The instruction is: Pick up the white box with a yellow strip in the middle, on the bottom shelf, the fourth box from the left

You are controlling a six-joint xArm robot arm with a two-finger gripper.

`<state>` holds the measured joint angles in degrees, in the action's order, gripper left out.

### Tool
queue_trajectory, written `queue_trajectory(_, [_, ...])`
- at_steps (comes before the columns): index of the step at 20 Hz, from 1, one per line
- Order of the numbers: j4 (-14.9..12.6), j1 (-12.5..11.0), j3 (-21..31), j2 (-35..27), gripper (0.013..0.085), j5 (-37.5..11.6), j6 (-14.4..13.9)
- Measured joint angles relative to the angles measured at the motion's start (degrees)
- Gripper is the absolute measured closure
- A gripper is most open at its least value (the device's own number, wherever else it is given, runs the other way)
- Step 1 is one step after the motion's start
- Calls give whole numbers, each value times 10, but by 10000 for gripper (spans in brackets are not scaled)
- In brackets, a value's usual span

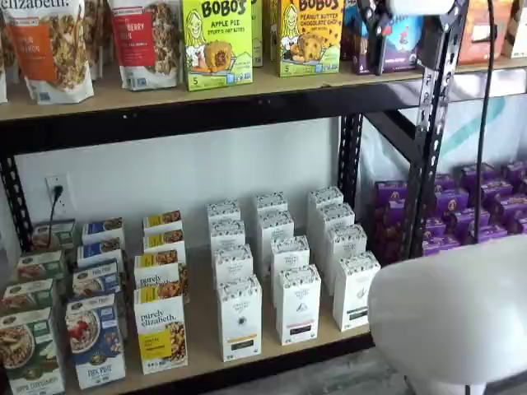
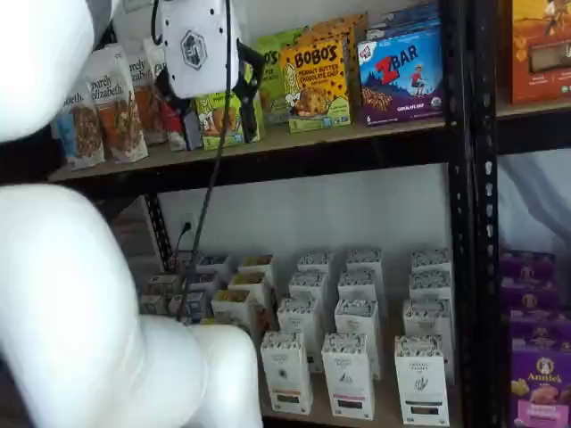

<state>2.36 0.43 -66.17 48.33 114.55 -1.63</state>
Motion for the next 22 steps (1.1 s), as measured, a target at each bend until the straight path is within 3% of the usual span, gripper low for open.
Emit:
queue_trajectory(1, [35,-29,-2,-4,130,12,11])
queue_trajectory(2, [53,-42,-3,-6,130,17,16])
queue_trajectory(3, [56,-40,-1,-5,130,18,14])
queue_trajectory(16, [59,-1,30,7,130,-4,-23])
queue_trajectory(22, [37,43,56,6,130,-31,-55])
